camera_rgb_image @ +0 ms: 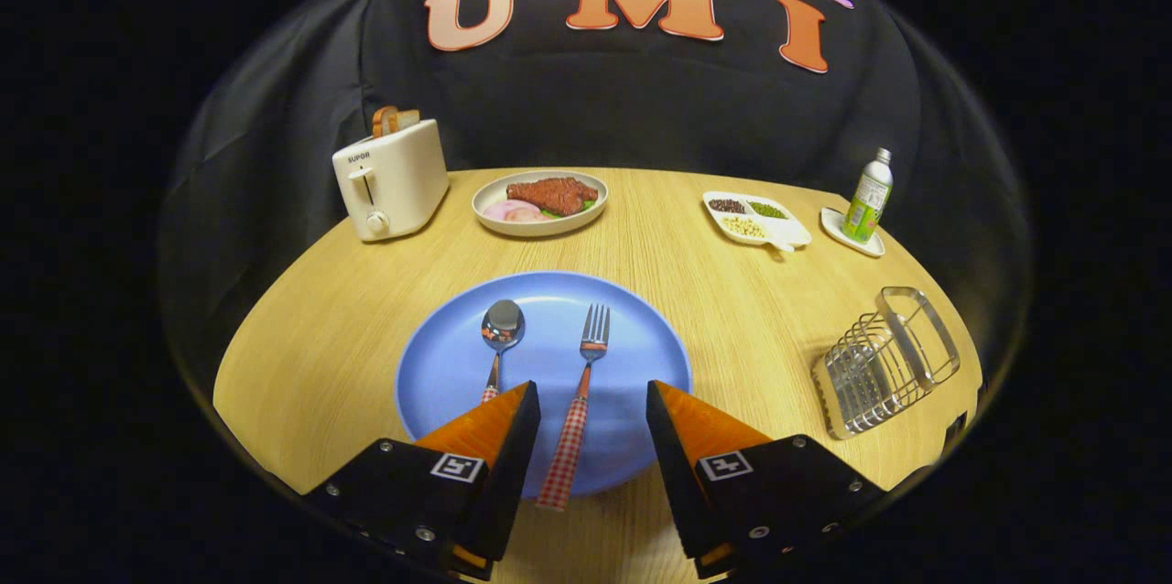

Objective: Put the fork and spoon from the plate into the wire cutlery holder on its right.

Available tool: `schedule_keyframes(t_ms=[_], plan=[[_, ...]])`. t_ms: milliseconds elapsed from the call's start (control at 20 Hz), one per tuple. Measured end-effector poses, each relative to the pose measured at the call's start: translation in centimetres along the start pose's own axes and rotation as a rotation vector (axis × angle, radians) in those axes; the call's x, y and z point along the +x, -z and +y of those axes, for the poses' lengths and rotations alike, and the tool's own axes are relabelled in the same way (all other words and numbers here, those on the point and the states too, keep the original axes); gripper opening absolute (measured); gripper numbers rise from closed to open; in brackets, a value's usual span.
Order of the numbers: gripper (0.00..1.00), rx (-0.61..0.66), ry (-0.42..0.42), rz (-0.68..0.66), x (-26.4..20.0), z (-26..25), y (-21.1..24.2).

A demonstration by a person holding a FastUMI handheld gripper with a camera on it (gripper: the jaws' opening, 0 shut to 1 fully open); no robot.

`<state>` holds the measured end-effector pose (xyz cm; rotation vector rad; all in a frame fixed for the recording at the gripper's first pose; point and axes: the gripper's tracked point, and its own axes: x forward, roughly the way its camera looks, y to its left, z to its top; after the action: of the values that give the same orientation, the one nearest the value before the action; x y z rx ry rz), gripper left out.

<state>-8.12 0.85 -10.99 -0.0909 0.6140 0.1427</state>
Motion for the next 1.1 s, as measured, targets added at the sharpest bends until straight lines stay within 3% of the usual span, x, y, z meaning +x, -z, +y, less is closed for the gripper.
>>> schedule_keyframes(t_ms=[450, 600, 800, 1100], plan=[[0.33, -0.001, -0.016, 0.075, 1.4, 0.8, 1.9], [0.13, -0.014, -0.021, 0.087, 1.3, 0.9, 1.9], [0.06, 0.003, -0.035, 0.102, 0.8, 0.9, 1.6], [0.06, 0.040, -0.072, 0.129, -2.5, -1.8, -1.3]])
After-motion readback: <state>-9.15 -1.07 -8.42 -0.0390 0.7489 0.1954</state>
